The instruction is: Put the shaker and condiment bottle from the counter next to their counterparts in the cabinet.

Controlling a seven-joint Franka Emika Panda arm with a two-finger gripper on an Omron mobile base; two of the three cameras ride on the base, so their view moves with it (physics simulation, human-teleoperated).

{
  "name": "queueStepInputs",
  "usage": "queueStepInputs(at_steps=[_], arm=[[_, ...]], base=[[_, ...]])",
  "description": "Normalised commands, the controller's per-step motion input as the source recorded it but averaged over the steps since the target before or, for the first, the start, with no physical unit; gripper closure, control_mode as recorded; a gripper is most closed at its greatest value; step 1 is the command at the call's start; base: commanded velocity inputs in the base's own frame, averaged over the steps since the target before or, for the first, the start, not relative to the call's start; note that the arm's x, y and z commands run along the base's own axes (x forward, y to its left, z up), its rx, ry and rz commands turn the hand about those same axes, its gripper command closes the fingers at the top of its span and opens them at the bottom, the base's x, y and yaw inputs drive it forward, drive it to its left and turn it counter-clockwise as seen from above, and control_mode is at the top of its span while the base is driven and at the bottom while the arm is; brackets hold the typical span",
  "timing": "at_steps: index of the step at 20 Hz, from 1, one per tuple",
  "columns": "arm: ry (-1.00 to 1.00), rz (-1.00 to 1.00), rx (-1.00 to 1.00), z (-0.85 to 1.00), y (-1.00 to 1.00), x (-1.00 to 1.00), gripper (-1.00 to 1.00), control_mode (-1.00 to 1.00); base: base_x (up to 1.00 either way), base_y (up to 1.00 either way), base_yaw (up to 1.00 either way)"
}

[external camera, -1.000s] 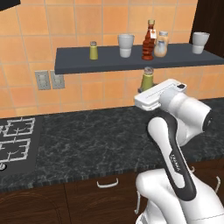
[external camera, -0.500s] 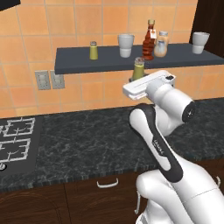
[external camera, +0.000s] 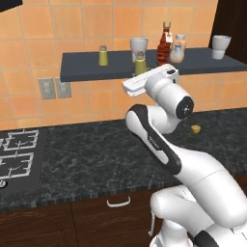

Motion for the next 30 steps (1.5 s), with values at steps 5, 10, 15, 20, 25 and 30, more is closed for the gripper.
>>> queueStepInputs(at_steps=[5,10,15,20,25,30], arm=[[0.11,-0.03,0.04,0.38,0.12,0.21,1.0,-1.0],[0.27,-0.08,0.12,0.07,0.12,0.0,1.0,-1.0],[0.33,-0.08,0.11,0.0,0.19,0.04,1.0,-1.0],[0.08,0.0,0.04,0.0,0.15,0.28,1.0,-1.0],[-0.02,0.0,-0.01,-0.24,0.0,0.31,1.0,-1.0],[-0.09,0.0,-0.02,-0.43,0.0,0.28,1.0,-1.0]], base=[[0.0,0.0,0.0],[0.0,0.0,0.0],[0.0,0.0,0.0],[0.0,0.0,0.0],[0.0,0.0,0.0],[0.0,0.0,0.0]])
